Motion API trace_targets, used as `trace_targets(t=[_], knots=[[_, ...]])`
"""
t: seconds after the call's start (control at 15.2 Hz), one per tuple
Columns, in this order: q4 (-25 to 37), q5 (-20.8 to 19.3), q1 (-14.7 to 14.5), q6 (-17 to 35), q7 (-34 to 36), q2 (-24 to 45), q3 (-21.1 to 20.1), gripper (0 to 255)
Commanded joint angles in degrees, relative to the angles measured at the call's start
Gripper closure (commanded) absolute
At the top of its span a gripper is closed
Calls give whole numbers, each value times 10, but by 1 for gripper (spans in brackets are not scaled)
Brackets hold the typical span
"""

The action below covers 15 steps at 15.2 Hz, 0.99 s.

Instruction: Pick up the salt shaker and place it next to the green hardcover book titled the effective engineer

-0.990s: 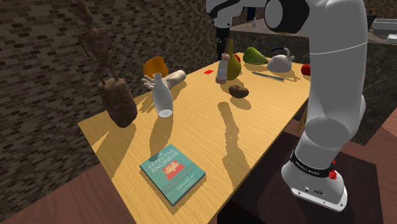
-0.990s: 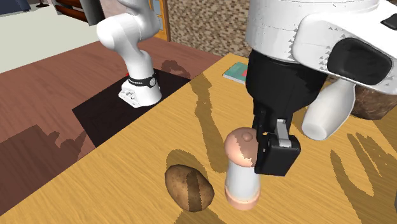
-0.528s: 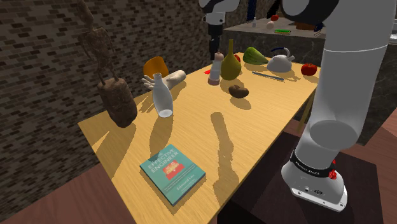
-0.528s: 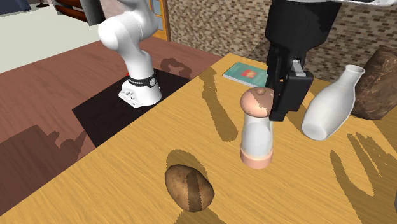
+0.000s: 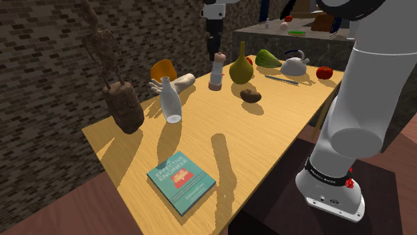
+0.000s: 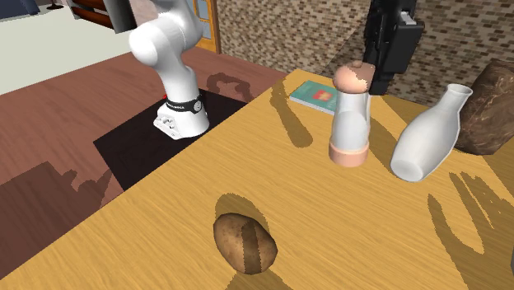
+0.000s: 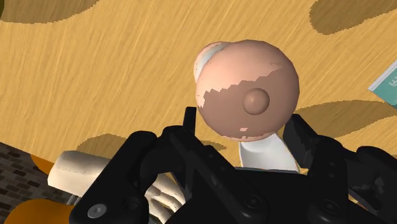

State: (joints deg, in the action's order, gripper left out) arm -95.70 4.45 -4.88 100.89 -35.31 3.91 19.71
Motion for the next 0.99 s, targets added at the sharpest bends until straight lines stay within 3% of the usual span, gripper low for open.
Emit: trace_targets(t=[0.0,0.92], knots=[[-6,-7,-15,-7,29,-15,-12,255],[61,-21,-106,-81,214,-33,-101,255]])
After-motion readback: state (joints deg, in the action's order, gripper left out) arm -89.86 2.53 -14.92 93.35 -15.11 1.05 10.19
